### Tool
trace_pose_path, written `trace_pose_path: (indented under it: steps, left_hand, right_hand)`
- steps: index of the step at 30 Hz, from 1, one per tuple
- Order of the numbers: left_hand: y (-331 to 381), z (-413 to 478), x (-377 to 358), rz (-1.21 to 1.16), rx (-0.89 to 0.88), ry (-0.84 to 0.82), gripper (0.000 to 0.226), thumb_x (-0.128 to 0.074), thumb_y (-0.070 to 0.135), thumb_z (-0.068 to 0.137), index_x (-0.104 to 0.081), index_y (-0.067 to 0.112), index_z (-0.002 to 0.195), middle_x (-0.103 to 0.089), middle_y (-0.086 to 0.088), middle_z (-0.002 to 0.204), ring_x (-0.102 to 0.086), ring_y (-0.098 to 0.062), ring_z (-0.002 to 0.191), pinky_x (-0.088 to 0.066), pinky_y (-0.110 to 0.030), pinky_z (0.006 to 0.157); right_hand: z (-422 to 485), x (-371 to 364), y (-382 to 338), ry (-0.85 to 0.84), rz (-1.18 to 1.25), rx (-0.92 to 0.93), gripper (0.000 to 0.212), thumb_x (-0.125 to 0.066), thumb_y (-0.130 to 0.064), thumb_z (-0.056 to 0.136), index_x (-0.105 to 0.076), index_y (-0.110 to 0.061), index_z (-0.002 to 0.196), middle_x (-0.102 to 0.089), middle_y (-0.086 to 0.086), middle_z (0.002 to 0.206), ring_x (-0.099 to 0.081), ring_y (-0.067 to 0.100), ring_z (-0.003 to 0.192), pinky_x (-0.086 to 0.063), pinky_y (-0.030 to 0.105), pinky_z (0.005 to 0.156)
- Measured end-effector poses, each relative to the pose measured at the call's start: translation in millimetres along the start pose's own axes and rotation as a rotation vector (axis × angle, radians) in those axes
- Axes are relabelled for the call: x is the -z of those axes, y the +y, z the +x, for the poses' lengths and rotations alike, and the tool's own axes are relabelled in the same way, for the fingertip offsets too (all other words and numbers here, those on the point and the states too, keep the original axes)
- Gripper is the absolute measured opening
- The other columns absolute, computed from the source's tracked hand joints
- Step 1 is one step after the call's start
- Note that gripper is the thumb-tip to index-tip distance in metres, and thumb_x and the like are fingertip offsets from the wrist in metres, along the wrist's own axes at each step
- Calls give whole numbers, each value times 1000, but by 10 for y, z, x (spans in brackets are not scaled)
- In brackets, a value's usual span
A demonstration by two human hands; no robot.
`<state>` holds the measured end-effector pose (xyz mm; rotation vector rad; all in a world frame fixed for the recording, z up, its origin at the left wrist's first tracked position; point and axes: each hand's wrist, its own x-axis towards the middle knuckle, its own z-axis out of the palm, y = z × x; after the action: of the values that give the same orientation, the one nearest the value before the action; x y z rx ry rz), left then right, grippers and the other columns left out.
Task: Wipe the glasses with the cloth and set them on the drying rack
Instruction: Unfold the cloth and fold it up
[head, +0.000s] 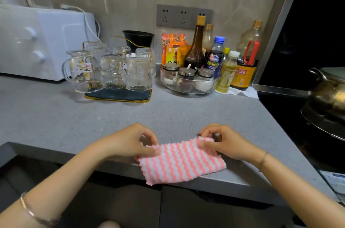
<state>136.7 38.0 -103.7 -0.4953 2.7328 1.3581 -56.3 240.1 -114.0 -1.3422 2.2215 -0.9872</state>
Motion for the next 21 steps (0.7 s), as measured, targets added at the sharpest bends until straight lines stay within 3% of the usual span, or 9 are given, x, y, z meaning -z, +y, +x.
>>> trace_pose_path:
  steps: [2, 4, 6, 10, 14, 17, 21]
  left_hand:
    - [-16, 34, -4, 103, -27, 15, 8, -71, 21, 87, -68, 13, 89, -60, 16, 49, -47, 1, 41, -36, -13, 44]
    - [-23, 86, 1, 162, -50, 13, 5, -72, 19, 86, -67, 17, 86, -62, 13, 61, -47, 3, 44, -37, -12, 46]
    - [-14, 183, 7, 235, -78, 20, 7, -72, 20, 85, -66, 23, 83, -62, 13, 76, -51, 7, 52, -37, -9, 52]
    - [105, 509, -33, 333, -133, 86, 7, -70, 24, 87, -64, 27, 87, -58, 18, 84, -51, 7, 69, -35, -10, 58]
    - [137, 743, -78, 306, -136, 141, 11, -70, 29, 87, -61, 24, 92, -60, 9, 101, -56, -4, 86, -36, -11, 64]
    - [96, 720, -59, 412, -129, 207, 14, -70, 36, 86, -60, 27, 90, -53, 10, 100, -49, -1, 78, -37, -18, 69]
    - [93, 560, -99, 425, -234, 372, 12, -67, 37, 87, -60, 31, 95, -57, 12, 106, -51, -5, 94, -43, -24, 80]
  right_hand:
    - [58, -18, 42, -46, -31, 21, 7, -72, -25, 83, -68, -24, 77, -69, 0, 96, -64, 18, 89, -50, 25, 78]
    - [74, -2, 73, -52, -90, 1, 9, -70, -26, 85, -69, -17, 84, -69, 2, 91, -63, 18, 82, -50, 25, 75]
    - [52, 34, 128, -51, -112, -23, 13, -68, -25, 86, -68, -12, 87, -70, 4, 87, -60, 11, 72, -48, 19, 69]
    - [-4, 178, 314, 61, -99, -87, 10, -69, -23, 85, -69, -13, 82, -71, 6, 78, -58, 0, 59, -48, 19, 62]
    - [-28, 318, 474, 234, -211, -109, 9, -74, -30, 80, -65, -28, 76, -62, -3, 88, -57, 11, 77, -44, 18, 70]
    - [-40, 271, 508, 238, -246, -97, 12, -74, -31, 79, -64, -25, 81, -59, -2, 90, -54, 15, 77, -42, 20, 68]
    - [-113, 193, 406, 349, -283, 10, 17, -71, -28, 82, -60, -32, 92, -56, -14, 97, -52, 1, 86, -39, 9, 71]
